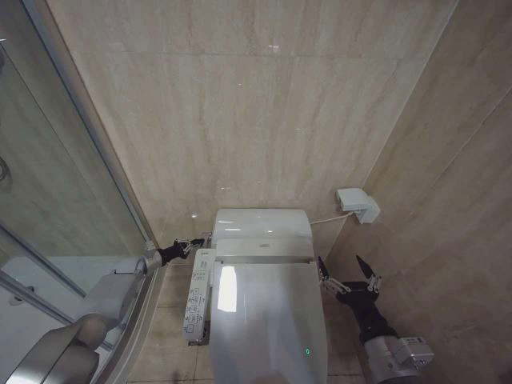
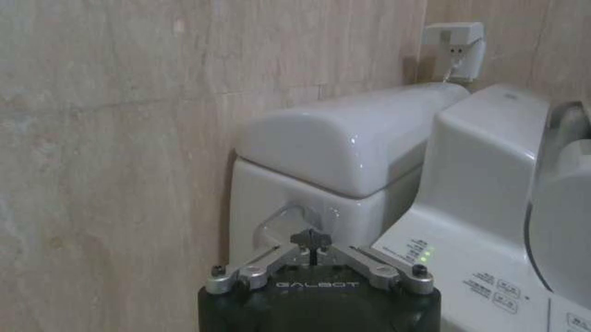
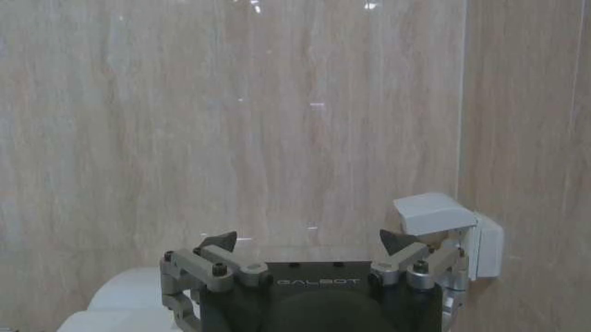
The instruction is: Open the toilet lid, clean the toilet bowl with a toilet brush, close the toilet lid, and flush.
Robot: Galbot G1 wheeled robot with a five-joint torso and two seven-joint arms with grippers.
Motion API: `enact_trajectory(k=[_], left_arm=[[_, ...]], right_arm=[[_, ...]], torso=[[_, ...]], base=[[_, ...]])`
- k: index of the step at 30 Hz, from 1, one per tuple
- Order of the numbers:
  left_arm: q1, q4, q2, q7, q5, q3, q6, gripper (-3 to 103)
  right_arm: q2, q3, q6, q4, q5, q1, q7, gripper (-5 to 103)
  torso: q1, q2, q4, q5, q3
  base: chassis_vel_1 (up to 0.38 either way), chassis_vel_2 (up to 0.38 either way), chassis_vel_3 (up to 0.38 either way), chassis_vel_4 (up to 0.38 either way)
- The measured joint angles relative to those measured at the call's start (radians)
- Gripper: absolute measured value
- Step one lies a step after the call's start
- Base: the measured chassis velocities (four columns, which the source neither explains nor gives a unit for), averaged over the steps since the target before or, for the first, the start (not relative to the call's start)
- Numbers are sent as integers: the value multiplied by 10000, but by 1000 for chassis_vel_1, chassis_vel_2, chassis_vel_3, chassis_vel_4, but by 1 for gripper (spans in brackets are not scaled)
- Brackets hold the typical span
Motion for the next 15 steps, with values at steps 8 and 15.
enact_trajectory(k=[8, 15], left_arm=[[-67, 339, -178, -16, 42, -55, 80, 0], [-109, 717, -349, -135, 37, -222, 391, 0]], right_arm=[[0, 0, 0, 0, 0, 0, 0, 100], [0, 0, 0, 0, 0, 0, 0, 100]], torso=[[-1, 3, 1, 1, -1], [2, 2, 1, -3, 2]], base=[[0, 0, 0, 0], [0, 0, 0, 0]])
